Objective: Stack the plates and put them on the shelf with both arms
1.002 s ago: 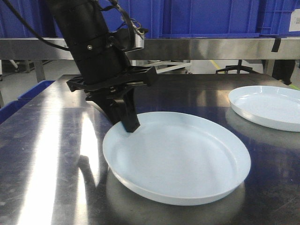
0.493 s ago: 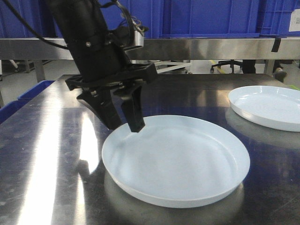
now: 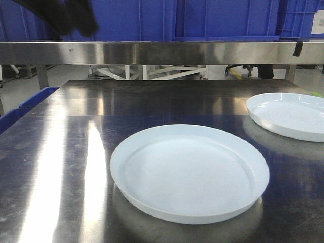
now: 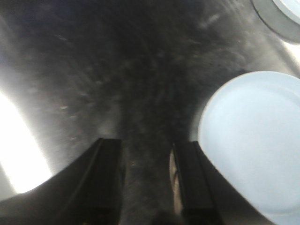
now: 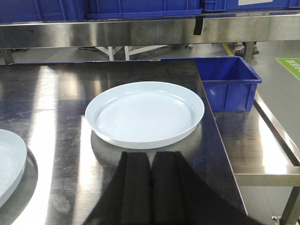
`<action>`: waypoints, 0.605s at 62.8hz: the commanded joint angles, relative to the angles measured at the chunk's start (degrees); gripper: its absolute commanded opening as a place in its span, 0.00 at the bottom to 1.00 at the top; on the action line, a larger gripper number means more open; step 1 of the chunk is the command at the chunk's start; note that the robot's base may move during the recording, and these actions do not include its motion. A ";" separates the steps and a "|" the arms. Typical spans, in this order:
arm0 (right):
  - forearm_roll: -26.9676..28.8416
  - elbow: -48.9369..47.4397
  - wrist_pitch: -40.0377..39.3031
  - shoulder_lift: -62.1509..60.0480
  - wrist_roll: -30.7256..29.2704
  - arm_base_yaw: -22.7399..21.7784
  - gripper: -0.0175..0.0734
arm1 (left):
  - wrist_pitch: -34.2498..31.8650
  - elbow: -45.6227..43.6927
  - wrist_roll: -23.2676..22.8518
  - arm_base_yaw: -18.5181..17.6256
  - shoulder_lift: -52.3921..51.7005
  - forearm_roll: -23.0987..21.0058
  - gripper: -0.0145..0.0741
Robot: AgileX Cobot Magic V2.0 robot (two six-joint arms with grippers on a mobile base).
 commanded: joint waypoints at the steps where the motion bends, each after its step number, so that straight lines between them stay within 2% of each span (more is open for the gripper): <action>1: -0.48 -0.89 -4.57 -1.23 0.00 -0.03 0.25 | -7.38 5.00 -1.03 2.66 -9.70 0.63 0.43; 18: -0.48 -0.89 -4.48 -1.23 0.00 -0.03 0.25 | -20.98 28.15 -1.03 12.84 -33.83 2.55 0.26; 26: -0.48 -0.89 -4.64 -1.23 0.00 -0.03 0.25 | -26.92 38.68 -1.03 16.97 -45.51 2.68 0.26; 38: -0.48 -0.89 -5.92 -1.23 0.00 -0.03 0.25 | -32.60 49.71 -1.03 20.24 -60.59 2.92 0.26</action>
